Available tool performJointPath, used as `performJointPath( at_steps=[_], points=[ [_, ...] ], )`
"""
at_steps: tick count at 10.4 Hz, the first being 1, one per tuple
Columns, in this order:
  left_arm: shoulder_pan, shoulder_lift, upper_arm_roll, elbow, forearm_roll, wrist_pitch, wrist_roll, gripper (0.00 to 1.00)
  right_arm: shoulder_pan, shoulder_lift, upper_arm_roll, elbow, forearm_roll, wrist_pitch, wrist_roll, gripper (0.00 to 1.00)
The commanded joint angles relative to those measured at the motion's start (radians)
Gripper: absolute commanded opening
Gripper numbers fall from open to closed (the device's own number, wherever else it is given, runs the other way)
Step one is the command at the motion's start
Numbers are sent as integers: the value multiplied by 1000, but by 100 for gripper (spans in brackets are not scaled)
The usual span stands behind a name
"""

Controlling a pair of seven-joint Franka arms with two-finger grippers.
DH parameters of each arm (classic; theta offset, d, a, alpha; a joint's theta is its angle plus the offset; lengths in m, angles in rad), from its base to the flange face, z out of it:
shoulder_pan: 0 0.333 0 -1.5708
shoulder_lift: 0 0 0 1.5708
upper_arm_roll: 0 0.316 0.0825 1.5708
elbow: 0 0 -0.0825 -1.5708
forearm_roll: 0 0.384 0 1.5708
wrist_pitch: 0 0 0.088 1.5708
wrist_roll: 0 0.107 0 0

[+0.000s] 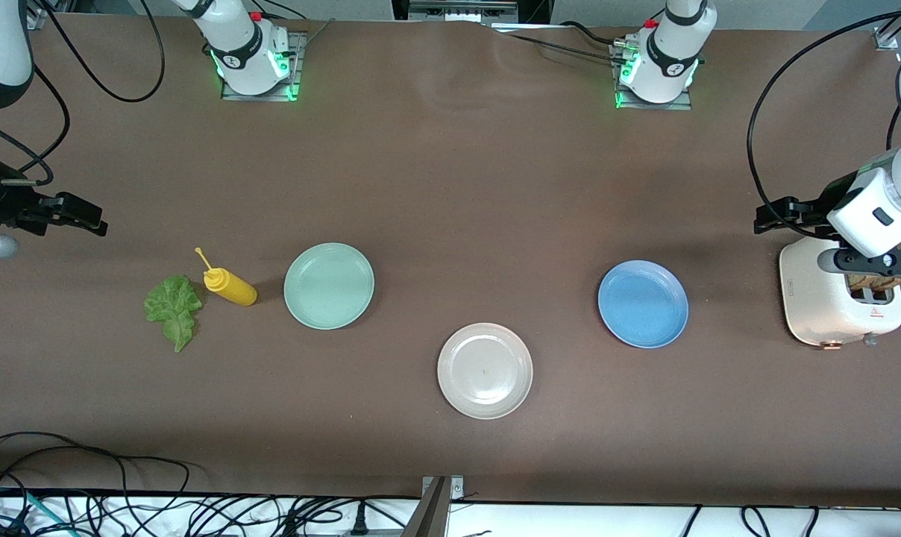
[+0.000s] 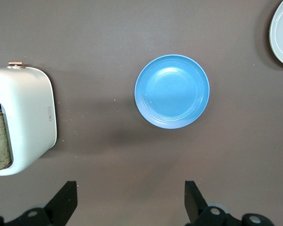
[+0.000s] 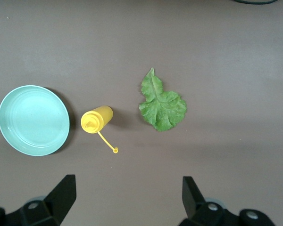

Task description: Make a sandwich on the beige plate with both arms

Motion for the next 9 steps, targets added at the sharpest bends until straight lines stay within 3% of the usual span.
performJointPath(
  at_steps=[1, 9],
  points=[
    [3, -9, 0, -6, -9, -8, 19, 100, 2, -28, 5, -34, -16, 20, 12, 100],
    [4, -23, 4, -3, -7, -9, 19, 100, 2, -25, 5, -31, -14, 23, 12, 100]
  ],
)
